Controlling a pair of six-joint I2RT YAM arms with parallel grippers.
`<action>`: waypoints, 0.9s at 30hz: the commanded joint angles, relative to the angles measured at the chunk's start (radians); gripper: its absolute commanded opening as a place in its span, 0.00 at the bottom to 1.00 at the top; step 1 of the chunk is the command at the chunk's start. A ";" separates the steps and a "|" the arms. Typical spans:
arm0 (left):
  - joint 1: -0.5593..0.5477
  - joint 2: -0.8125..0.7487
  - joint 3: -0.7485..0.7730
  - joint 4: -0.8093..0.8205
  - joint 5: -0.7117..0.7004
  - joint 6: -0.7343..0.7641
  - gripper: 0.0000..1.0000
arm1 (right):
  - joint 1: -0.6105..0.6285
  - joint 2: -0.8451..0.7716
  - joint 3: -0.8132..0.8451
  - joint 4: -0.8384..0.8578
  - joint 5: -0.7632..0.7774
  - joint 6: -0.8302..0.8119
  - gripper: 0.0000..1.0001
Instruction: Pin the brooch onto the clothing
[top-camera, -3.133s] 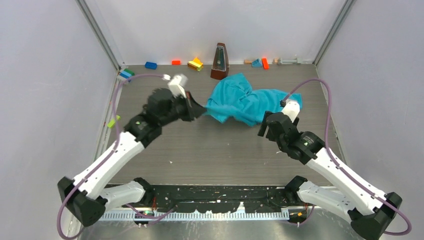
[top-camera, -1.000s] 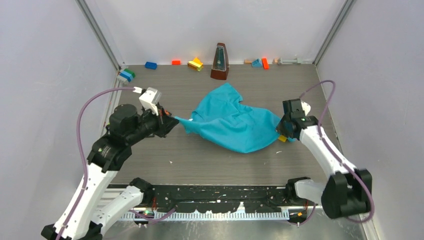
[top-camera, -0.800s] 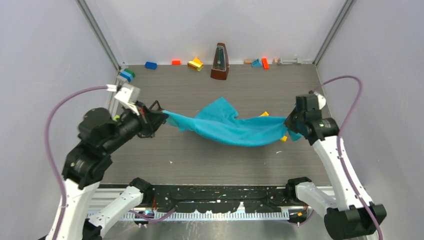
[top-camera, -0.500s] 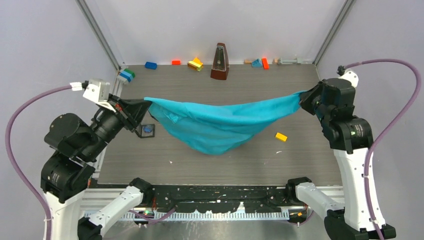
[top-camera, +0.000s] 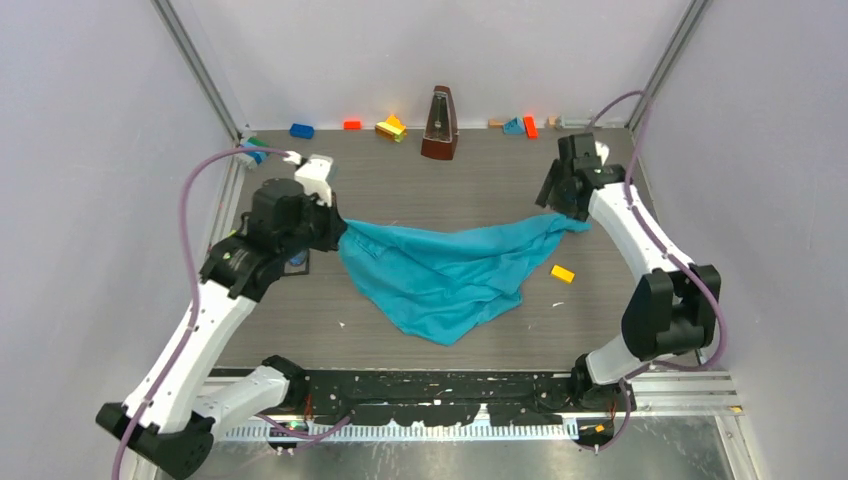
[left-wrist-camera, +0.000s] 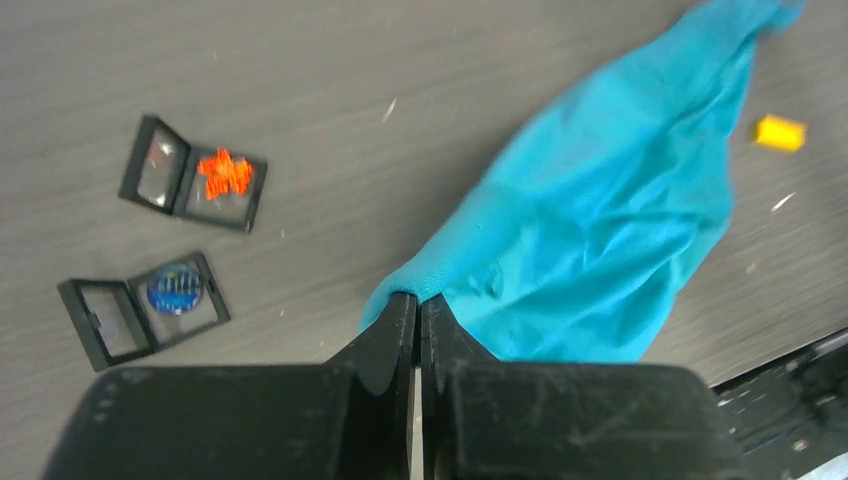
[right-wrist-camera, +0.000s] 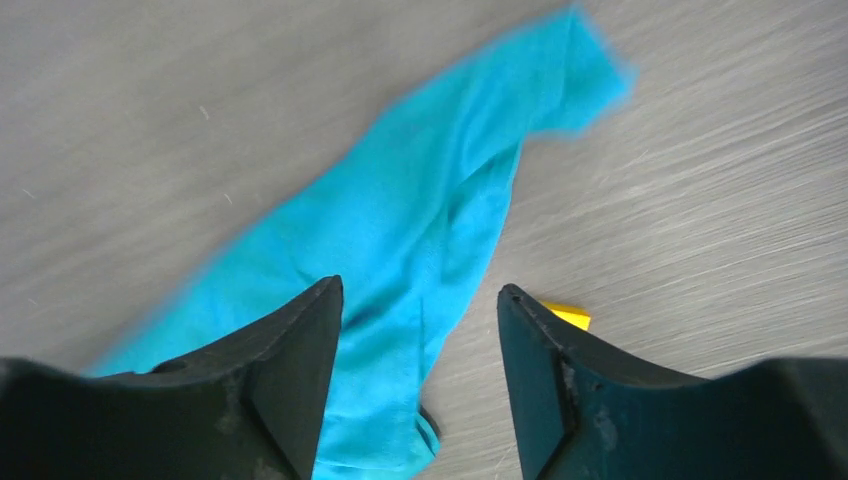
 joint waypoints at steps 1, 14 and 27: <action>0.006 0.022 -0.070 0.041 0.001 0.108 0.00 | -0.004 -0.046 -0.177 0.146 -0.176 0.015 0.67; 0.006 0.054 -0.172 0.072 -0.031 0.116 0.00 | 0.158 -0.350 -0.609 0.223 -0.318 0.204 0.60; 0.006 0.051 -0.188 0.080 -0.018 0.106 0.00 | 0.293 -0.283 -0.686 0.322 -0.249 0.307 0.51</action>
